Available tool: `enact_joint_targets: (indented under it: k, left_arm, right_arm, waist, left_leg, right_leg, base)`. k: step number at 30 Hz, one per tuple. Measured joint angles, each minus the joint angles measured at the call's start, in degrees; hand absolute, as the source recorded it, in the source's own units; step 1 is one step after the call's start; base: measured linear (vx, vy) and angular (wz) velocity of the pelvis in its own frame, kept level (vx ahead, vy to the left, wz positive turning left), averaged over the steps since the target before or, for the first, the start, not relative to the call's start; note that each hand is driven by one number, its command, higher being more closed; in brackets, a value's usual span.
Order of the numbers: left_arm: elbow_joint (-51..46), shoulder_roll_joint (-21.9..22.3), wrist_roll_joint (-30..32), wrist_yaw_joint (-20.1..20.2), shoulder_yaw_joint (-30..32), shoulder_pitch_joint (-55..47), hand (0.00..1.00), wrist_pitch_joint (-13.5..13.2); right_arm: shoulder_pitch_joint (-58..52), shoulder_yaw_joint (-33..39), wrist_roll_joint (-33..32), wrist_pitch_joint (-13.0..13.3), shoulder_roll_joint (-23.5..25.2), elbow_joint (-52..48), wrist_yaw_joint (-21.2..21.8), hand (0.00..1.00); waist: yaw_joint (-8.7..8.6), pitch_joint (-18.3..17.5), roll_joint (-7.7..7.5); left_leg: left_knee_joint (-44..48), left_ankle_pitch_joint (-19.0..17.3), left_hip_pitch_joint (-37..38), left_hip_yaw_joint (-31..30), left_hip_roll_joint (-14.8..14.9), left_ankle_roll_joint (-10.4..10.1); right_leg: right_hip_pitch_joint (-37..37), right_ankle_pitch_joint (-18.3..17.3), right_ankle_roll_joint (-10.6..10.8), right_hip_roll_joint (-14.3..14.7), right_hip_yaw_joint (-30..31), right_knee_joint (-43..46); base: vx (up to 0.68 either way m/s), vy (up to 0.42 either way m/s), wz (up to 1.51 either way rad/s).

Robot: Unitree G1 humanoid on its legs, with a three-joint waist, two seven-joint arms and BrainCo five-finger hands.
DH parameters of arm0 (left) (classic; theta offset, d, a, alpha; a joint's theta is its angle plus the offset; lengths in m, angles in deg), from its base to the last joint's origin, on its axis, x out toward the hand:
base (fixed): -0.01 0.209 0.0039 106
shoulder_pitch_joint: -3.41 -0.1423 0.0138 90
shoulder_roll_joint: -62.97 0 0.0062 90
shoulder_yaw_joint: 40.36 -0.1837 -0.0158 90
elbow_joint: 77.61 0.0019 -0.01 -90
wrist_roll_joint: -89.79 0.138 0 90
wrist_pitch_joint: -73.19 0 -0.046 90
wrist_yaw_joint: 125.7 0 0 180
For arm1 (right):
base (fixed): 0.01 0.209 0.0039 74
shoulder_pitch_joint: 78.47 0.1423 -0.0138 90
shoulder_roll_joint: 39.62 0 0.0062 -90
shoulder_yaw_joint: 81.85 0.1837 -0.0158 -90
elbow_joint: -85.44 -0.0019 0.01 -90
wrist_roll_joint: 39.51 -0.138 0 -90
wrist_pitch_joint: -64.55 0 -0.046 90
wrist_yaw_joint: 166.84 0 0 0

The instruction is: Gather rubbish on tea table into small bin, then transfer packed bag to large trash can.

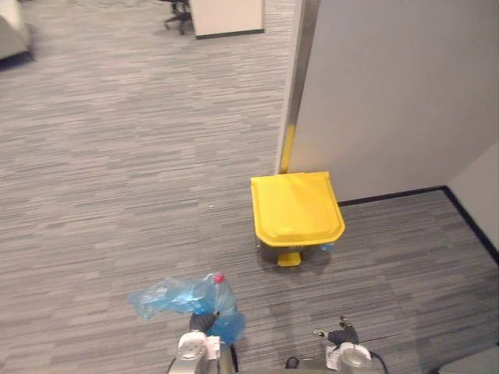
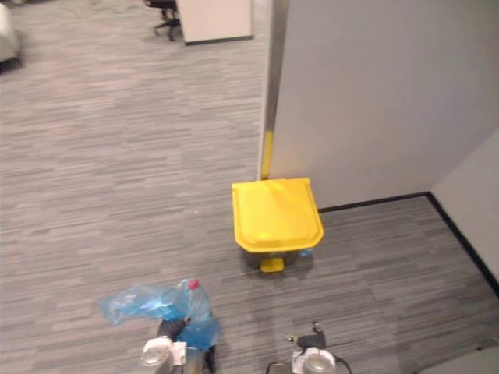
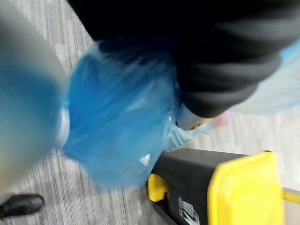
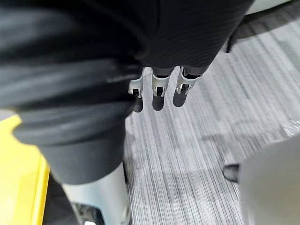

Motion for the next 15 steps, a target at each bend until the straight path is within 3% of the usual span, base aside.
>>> enact_joint_targets:
  k: [3,5,7,10,11,12,15]
  left_arm:
    - [0.4,-0.3,0.0,0.0,-0.6,-0.2,1.00,0.0]
    - [0.4,-1.4,0.0,0.0,-1.3,-0.6,1.00,0.1]
    - [0.4,-2.4,0.0,-0.1,-1.3,-0.1,1.00,0.0]
    - [1.0,-3.2,0.0,-0.1,-1.2,0.0,1.00,0.0]
    - [1.4,-3.7,-0.1,-0.1,-1.3,-0.1,1.00,-0.1]
    - [2.4,-4.3,0.0,-0.1,-1.2,-0.1,1.00,-0.1]
    - [3.8,-1.7,0.0,-0.1,-1.2,0.1,1.00,-0.2]
  right_arm:
    - [0.0,-0.1,0.1,0.0,-0.3,0.0,0.0,0.00]
    - [0.3,-0.3,0.2,0.0,-0.5,-0.1,0.1,0.00]
    - [1.3,-0.7,0.2,0.0,-0.5,0.1,0.1,0.00]
    - [2.6,-1.5,0.2,0.2,-0.5,0.4,0.1,0.00]
    - [2.7,-1.7,0.2,0.2,-0.4,0.9,0.1,0.00]
    - [2.6,-1.7,0.2,0.2,-0.8,2.0,0.1,0.00]
    - [2.9,-1.6,0.2,0.0,-3.5,4.5,0.0,0.00]
  waist:
    - [0.04,0.1,0.18]
    - [-0.43,0.6,0.96]
    - [-0.57,1.0,1.53]
    - [-0.74,1.6,2.49]
    - [-0.84,1.0,1.77]
    - [-0.93,0.8,0.07]
    - [-0.83,0.2,3.65]
  left_leg:
    - [-0.3,-2.7,3.3,2.3,-1.8,1.3]
    - [-0.7,-4.2,7.2,3.7,-2.5,2.7]
    - [-2.2,-4.4,9.5,3.4,-2.1,2.9]
    - [-2.9,-4.3,11.8,2.8,-0.4,2.9]
    - [-2.8,-4.3,12.0,2.2,-0.7,2.8]
    - [-2.8,-4.9,12.6,0.8,-2.3,1.8]
    - [-2.9,-5.2,13.1,-0.5,0.4,1.3]
  right_leg:
    - [-2.2,-0.4,1.8,-1.9,2.5,8.6]
    - [-8.7,0.0,4.8,-3.0,3.4,25.4]
    - [-12.1,-2.4,3.2,-2.6,0.6,29.8]
    - [-13.8,-3.6,1.4,-0.7,-3.3,23.7]
    - [-13.5,0.0,0.2,0.4,-3.7,13.4]
    - [-12.7,4.9,-2.9,-0.1,-3.9,8.1]
    - [-9.2,7.0,-3.8,2.7,-4.4,1.8]
  base:
    - [0.27,0.212,-0.35]
    - [0.28,0.197,-0.17]
    - [0.33,0.089,0.10]
    - [0.25,-0.037,0.07]
    - [0.27,-0.116,0.18]
    - [0.25,-0.113,0.13]
    - [0.27,-0.095,-0.10]
